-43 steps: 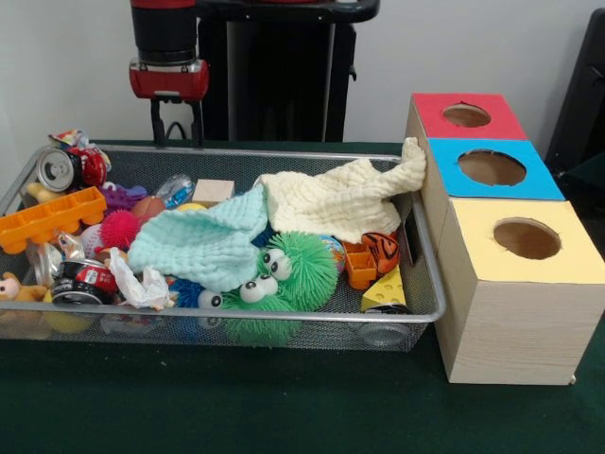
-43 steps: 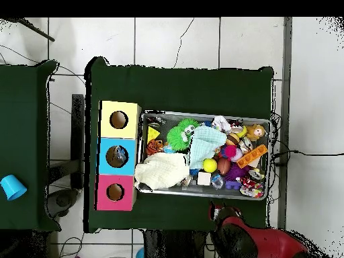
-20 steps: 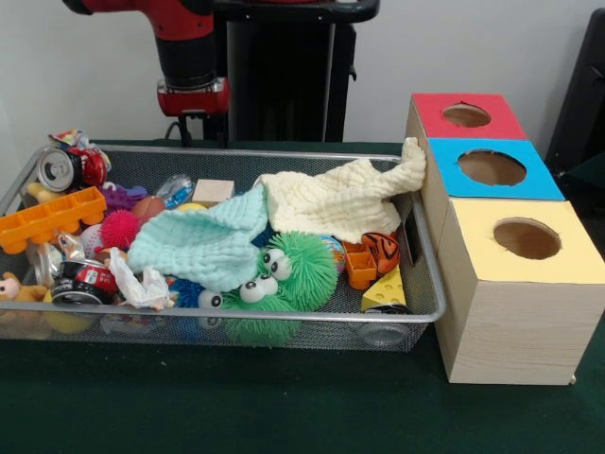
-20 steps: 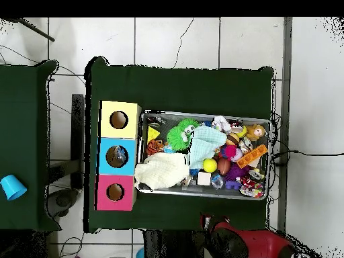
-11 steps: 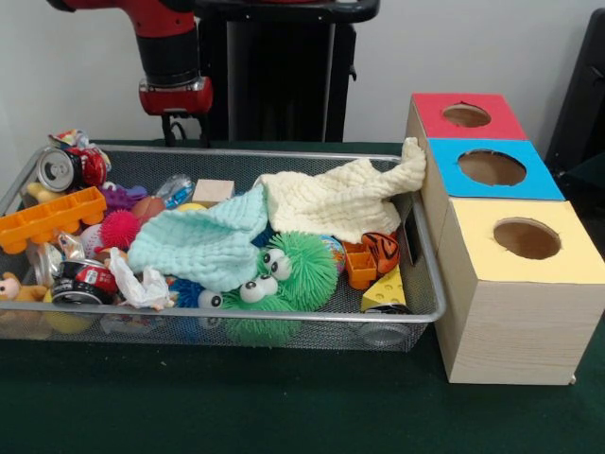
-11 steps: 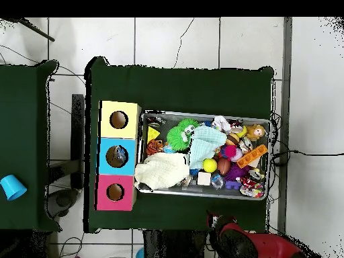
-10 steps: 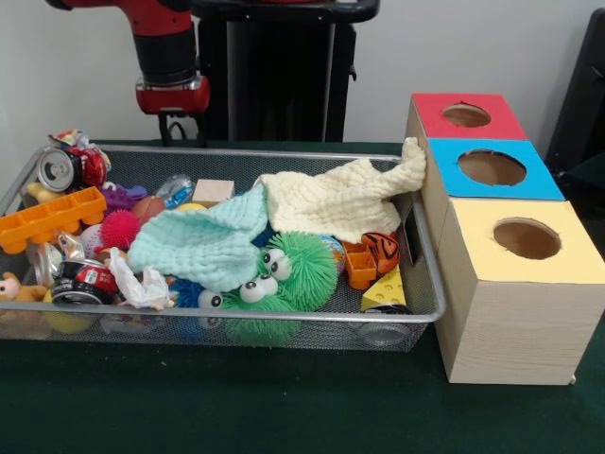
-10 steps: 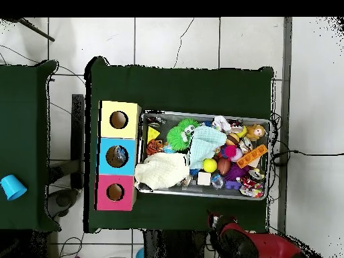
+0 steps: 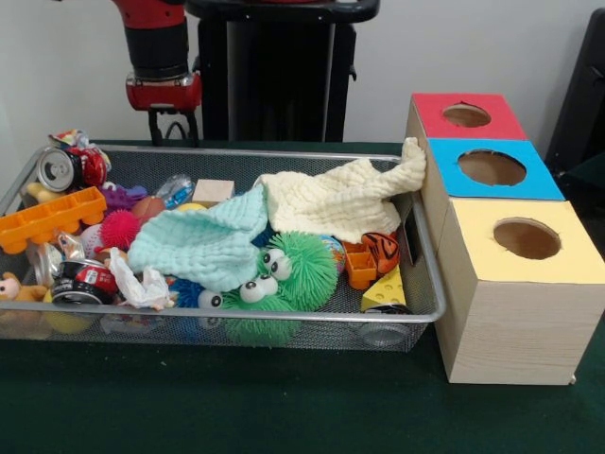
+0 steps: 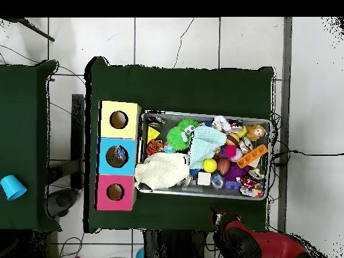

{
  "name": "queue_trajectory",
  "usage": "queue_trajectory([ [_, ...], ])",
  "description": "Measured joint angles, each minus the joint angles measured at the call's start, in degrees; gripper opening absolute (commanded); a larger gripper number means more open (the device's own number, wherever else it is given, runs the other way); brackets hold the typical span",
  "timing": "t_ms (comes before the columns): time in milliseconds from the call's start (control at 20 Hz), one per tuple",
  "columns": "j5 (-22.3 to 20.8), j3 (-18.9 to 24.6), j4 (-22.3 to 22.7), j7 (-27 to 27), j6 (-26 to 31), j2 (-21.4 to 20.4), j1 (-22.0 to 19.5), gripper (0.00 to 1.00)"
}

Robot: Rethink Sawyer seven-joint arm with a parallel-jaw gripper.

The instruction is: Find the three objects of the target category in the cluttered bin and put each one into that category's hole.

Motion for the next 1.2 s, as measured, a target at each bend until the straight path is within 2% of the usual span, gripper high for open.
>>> queue_trajectory([
  [450, 0.0, -0.1, 0.0, 0.0, 0.0, 0.6, 4.2, 1.0],
  [850, 0.0, 0.2, 0.0, 0.0, 0.3, -0.6, 3.4, 1.0],
  [1200, 0.7, 2.1, 0.0, 0.0, 3.7, -2.8, 1.3, 1.0],
])
